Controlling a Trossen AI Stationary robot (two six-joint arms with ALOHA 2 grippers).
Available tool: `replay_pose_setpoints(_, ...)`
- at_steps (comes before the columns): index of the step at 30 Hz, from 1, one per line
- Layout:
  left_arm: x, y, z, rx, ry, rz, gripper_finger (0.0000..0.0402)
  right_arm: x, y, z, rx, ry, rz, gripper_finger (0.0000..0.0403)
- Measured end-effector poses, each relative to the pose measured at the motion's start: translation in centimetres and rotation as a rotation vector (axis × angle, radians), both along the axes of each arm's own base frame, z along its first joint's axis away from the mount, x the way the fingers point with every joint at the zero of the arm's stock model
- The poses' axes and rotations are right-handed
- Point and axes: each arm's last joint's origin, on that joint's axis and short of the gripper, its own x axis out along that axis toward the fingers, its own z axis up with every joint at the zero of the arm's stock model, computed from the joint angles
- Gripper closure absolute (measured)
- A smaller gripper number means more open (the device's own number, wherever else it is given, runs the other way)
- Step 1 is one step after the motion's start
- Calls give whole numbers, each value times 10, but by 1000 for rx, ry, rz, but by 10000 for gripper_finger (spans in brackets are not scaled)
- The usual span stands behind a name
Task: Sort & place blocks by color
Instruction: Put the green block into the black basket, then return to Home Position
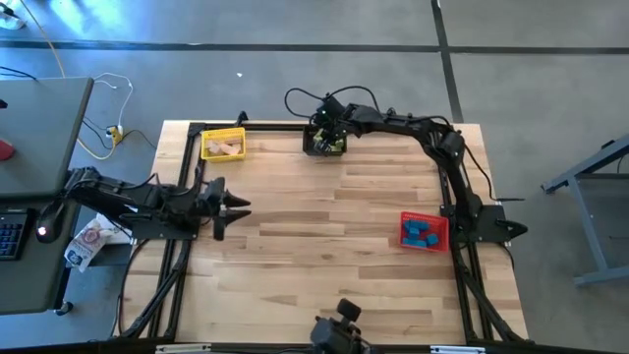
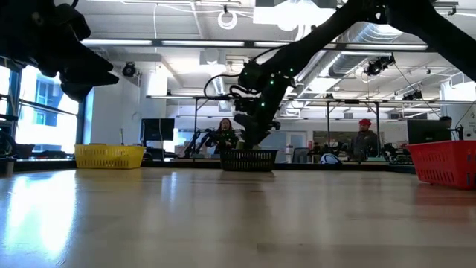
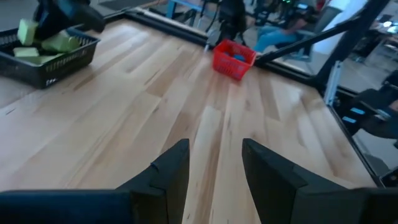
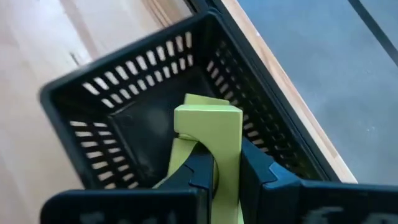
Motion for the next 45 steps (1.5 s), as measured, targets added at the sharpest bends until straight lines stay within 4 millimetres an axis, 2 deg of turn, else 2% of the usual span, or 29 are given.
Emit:
replay_pose_setpoints(6, -5, -2, -11, 37, -48, -37, 266, -1, -5, -4, -32, 17, -68, 361)
replay_pose_setpoints(10, -7, -3, -17, 51, -63, -50, 266, -2, -5, -3, -50, 27, -81, 319)
replay_pose_setpoints(16, -8, -4, -13, 96, -103, -77, 266, -3, -4, -2, -44, 34, -91, 251)
replay_pose_setpoints(19, -9, -4, -11, 110, -116, -77, 266, -6, -2, 6, -27, 30, -101, 233)
replay_pose_setpoints(23, -8, -4, -8, 183, -130, -88, 266, -9, 9, 25, -24, 25, -77, 230)
replay_pose_setpoints(29, -7, -6, 1, 290, -228, -158, 266, -3, 45, 57, 5, -27, 68, 231)
replay_pose_setpoints(32, -5, -7, -4, 312, -283, -194, 266, 2, 68, 71, -22, -45, 144, 231)
replay_pose_setpoints(36, -4, -8, -13, 299, -237, -210, 266, 8, 99, 88, -48, -76, 216, 231)
replay_pose_setpoints(45, -5, -8, -15, 290, -214, -221, 266, 15, 164, 115, -165, -88, 346, 231)
